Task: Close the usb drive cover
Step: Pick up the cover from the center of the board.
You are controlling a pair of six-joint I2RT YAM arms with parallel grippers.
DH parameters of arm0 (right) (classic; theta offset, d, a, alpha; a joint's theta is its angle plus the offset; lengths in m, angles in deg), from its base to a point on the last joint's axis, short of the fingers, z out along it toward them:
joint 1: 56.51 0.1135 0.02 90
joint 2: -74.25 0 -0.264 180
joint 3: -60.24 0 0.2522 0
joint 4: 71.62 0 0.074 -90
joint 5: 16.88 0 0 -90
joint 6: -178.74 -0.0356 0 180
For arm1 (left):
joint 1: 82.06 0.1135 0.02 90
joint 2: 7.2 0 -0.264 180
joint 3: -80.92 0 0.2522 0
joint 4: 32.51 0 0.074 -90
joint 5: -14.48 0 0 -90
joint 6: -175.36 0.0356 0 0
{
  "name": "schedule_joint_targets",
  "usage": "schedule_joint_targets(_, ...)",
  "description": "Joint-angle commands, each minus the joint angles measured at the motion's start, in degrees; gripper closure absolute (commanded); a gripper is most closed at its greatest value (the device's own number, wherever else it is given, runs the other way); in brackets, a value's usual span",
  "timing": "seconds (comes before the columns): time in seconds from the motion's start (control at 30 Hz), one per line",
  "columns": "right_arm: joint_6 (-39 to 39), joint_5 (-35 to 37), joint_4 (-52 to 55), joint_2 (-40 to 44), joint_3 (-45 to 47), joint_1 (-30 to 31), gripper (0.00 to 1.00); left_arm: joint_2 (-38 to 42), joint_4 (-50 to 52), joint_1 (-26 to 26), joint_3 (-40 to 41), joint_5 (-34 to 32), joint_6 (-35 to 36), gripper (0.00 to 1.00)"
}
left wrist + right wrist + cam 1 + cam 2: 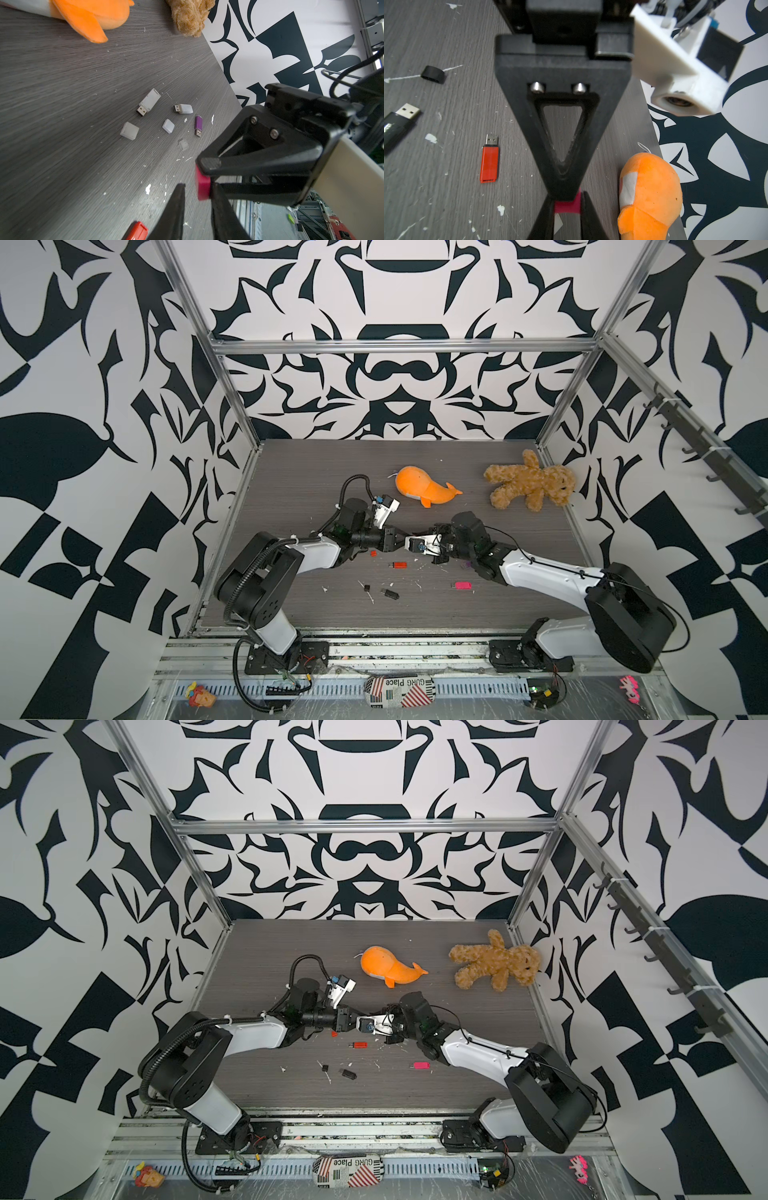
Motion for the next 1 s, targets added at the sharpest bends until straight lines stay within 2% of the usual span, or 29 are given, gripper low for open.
schedule_joint_targets(0.0,-1.2,-0.7,-2.5,0.8,-0.3,0.3,0.84,-0.7,-2.1,-0.3,-1.3,-0.6,-0.9,0.75)
schedule_joint_targets(0.2,-1.2,-0.8,-2.8,0.2,-0.5,0.5,0.84,-1.2,-2.9,-0.6,-1.4,-0.3,-1.4,0.79)
schedule_joint_targets(0.5,-1.1,0.8,-3.0,-1.0,-1.4,0.5,0.83,-1.8,-4.3,-0.8,-1.3,1.2,-1.9,0.91)
schedule_joint_targets(0.57,-1.1,1.4,-3.1,-1.2,-1.5,0.5,0.79,-1.8,-5.2,-0.7,-1.2,1.9,-2.2,0.92)
schedule_joint_targets(0.7,1.0,3.3,-0.1,0.4,-1.4,0.1,0.6,-1.6,-6.3,-0.7,-1.0,3.1,-2.4,0.93)
schedule_joint_targets(0.8,2.1,-0.3,9.0,4.1,-2.4,-3.2,0.51,-1.0,-5.7,-0.6,-0.9,3.3,-1.5,0.94)
schedule_joint_targets(0.97,5.5,-4.2,29.2,10.9,-5.0,-9.6,0.49,0.1,-3.6,-0.3,-0.8,2.9,1.2,0.93)
